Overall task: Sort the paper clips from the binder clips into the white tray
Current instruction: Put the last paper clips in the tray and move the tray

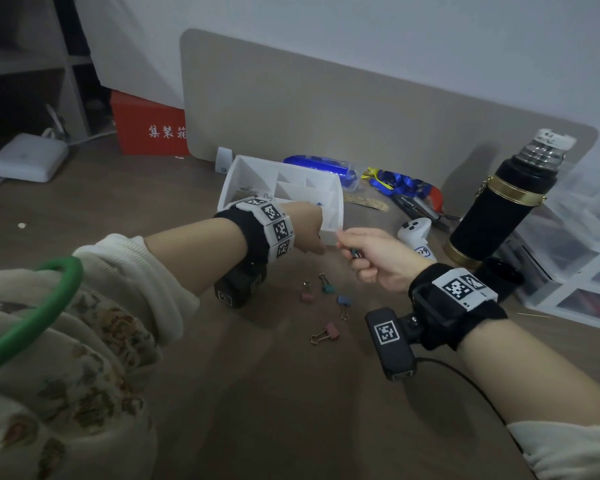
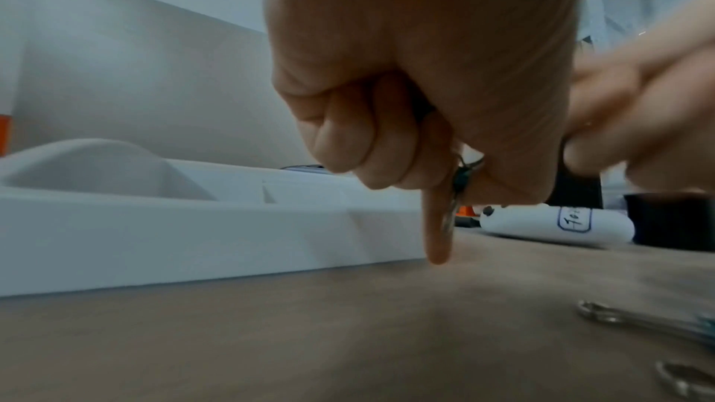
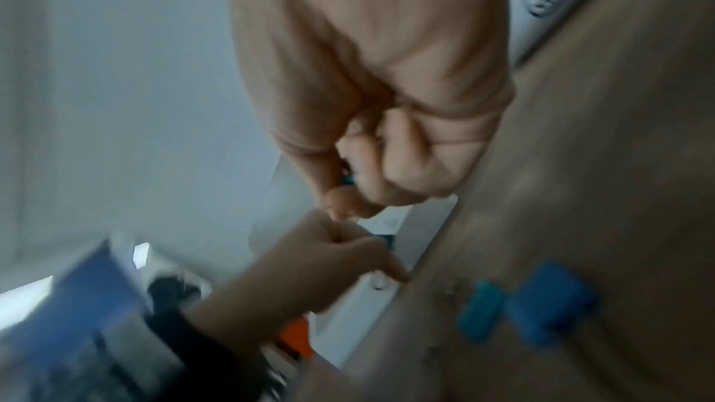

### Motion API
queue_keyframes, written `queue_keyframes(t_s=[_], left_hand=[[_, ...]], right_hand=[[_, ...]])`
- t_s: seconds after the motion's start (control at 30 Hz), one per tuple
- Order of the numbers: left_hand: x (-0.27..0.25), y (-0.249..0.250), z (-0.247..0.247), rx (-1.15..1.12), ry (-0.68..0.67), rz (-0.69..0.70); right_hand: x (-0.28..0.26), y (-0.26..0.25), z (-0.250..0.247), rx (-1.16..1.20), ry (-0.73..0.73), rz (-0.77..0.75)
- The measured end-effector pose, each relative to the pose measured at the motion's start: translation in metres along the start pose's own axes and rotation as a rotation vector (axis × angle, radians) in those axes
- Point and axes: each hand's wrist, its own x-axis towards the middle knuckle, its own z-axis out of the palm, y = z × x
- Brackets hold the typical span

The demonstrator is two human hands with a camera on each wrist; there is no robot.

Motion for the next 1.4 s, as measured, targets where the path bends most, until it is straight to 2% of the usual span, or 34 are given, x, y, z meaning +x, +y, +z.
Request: queue_keyframes(t_s=[0.13,0.17,0.23,0.33,0.43,0.53,0.63,0.73,0.8,0.87,0.93,1.0,1.1,1.17,1.27,1.33,1.4], left_hand=[[-0.012,-0.009,0.000,-0.200,-0.057,0.051],[-0.016,-0.010,-0.001,-0.265,-0.079,0.041],[-0.022,-0.013,-0.003,-0.407,-0.141,-0.026],[-0.029,-0.016,-0.003,-0.605,-0.277,-0.123],[-0.034,-0.017,-0.001,-0.708,-0.384,-0.166],[-0.037,-0.018,0.003,-0.674,-0.369,-0.137],[-0.040,-0.020,0.007,-0.423,-0.239,-0.052],[-0.043,-0.020,0.009,-0.440,-0.208,-0.045],[-0.044,-0.017,0.007,-0.603,-0.291,-0.090],[-0.045,-0.013,0.005,-0.801,-0.378,-0.125],[-0.046,-0.012,0.003,-0.881,-0.385,-0.158],[-0.046,-0.012,0.004,-0.892,-0.396,-0.165],[-0.047,-0.015,0.005,-0.942,-0.461,-0.133],[-0.051,-0.016,0.004,-0.980,-0.511,-0.091],[-0.055,-0.013,0.004,-0.929,-0.572,-0.070],[-0.054,-0.011,0.006,-0.840,-0.560,-0.095],[-0.055,-0.006,0.008,-0.618,-0.452,-0.119]], right_hand=[[-0.001,0.003,0.007,-0.883,0.087,-0.119],[-0.002,0.003,0.010,-1.030,0.117,-0.144],[-0.002,0.003,0.015,-1.159,0.144,-0.125],[-0.001,0.003,0.021,-1.247,0.059,-0.022],[-0.001,0.003,0.026,-1.321,0.020,0.019],[-0.002,0.002,0.030,-1.317,0.006,0.057],[-0.006,-0.001,0.031,-1.281,0.025,0.069],[-0.011,-0.005,0.029,-1.128,0.055,0.071],[-0.016,-0.007,0.026,-0.851,-0.032,0.125],[-0.022,-0.007,0.022,-0.456,-0.166,0.184],[-0.028,-0.006,0.019,-0.128,-0.240,0.196],[-0.032,-0.006,0.018,0.095,-0.251,0.153],[-0.037,-0.007,0.017,0.307,-0.227,0.056],[-0.040,-0.007,0.015,0.366,-0.202,0.007],[-0.042,-0.005,0.014,0.323,-0.114,-0.009],[-0.042,-0.004,0.016,0.169,-0.005,-0.003],[-0.041,0.000,0.017,-0.149,0.117,0.015]])
